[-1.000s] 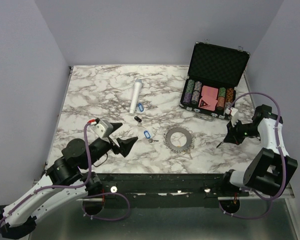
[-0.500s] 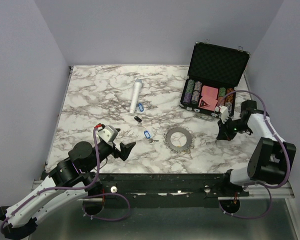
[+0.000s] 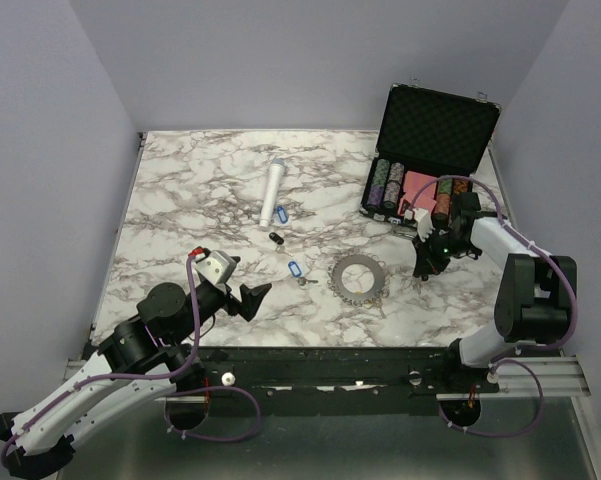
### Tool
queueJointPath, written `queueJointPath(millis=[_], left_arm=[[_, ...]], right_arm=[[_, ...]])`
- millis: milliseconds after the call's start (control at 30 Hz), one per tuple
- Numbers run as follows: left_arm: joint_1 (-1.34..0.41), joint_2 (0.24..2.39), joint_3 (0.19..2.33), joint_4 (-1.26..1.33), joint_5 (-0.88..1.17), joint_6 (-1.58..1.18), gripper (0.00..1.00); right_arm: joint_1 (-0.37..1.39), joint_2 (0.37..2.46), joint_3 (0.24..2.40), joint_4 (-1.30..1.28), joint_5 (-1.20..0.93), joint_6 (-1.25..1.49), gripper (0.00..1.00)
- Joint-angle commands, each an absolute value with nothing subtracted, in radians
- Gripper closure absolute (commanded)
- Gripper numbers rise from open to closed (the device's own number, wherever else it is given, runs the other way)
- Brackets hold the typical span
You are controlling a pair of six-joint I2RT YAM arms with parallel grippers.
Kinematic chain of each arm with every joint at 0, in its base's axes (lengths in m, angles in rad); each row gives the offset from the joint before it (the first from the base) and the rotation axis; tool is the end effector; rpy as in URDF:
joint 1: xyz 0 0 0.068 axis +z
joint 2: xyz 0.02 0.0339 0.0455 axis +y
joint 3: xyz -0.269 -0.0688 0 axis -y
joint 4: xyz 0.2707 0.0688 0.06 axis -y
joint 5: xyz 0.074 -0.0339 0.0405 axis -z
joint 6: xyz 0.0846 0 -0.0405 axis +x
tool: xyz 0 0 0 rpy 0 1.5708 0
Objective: Put the keys on the keyring
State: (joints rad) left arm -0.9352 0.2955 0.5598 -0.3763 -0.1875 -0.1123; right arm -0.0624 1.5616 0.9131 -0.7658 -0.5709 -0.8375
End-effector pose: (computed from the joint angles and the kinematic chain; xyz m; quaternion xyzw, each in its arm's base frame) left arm 0.1103 -0.1229 0.3029 0.2397 0.7053 -0.2714 0.6095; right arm 0.2944 0.0274 0.1234 -0.3819 0.8773 0.2202 0.1896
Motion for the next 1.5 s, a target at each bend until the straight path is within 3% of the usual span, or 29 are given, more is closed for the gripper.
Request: queueJointPath(millis=[0,400,1133,1300,1467], left_arm=[[-0.931,0.295,0.558,-0.383,-0.209,-0.106,0.01],[-0.930,0.299,0.558,-0.384,-0.202,-0.106,0.01],[-0.928,0.296,0.558,-0.377,-0.196,-0.120,0.01],[-0.928,0.285,0.546,-0.335,-0.158,-0.170,0.01],[-0.927,0.290,0.485,-0.220,-0.072,-0.340,0.01]], right_arm=[[-0.041,1.589,0.937,-0.713,-0.540,-0.796,0.98],[-0.008,1.631,0.940,-0.698,-0.518,-0.781,0.93],[-0.006,1.523,1.019,-0.756,-0.598,-0.739,0.66],[-0.006,1.461,1.025,-0.791,-0.728,-0.776,0.65],[-0.006,1.384,1.011,-0.853,-0.989,-0.853,0.65]])
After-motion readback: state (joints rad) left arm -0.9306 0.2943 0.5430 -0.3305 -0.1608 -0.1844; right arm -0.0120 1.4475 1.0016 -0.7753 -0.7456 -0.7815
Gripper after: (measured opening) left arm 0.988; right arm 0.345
